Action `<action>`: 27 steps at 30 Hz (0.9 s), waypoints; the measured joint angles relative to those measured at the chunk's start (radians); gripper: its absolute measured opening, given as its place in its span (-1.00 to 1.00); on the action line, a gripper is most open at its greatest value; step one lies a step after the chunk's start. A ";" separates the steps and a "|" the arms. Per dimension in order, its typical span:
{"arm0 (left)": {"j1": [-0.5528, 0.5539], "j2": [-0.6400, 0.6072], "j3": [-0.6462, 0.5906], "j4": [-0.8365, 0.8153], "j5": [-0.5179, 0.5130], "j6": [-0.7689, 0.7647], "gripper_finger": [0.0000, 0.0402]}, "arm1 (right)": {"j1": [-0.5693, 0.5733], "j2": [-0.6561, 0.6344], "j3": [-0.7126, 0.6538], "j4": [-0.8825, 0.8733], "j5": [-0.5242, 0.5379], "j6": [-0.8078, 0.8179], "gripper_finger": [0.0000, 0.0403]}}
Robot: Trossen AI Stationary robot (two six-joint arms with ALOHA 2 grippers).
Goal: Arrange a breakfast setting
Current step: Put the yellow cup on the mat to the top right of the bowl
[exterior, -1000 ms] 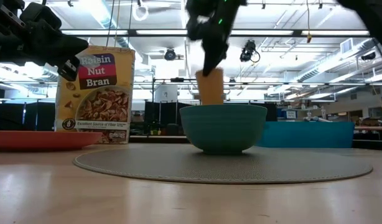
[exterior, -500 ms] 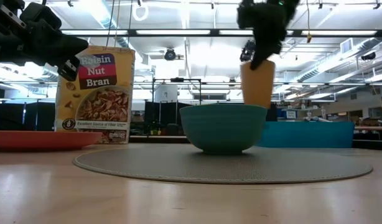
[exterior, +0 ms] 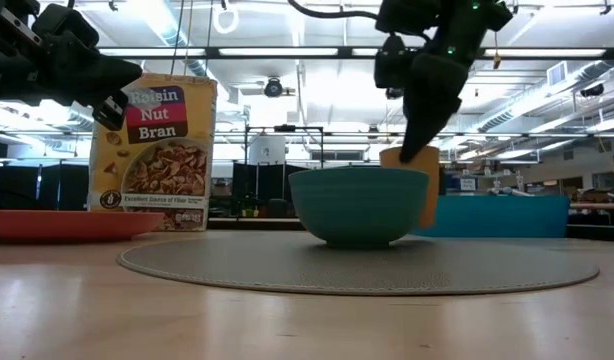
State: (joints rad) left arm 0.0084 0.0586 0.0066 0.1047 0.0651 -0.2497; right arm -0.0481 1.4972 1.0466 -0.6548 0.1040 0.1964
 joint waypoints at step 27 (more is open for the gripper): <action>0.000 0.000 0.000 -0.004 0.000 0.000 -0.94 | -0.038 0.038 -0.003 0.044 0.051 0.018 -0.90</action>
State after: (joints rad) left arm 0.0082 0.0589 0.0063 0.1009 0.0652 -0.2499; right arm -0.0857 1.5352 1.0435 -0.6104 0.1555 0.2145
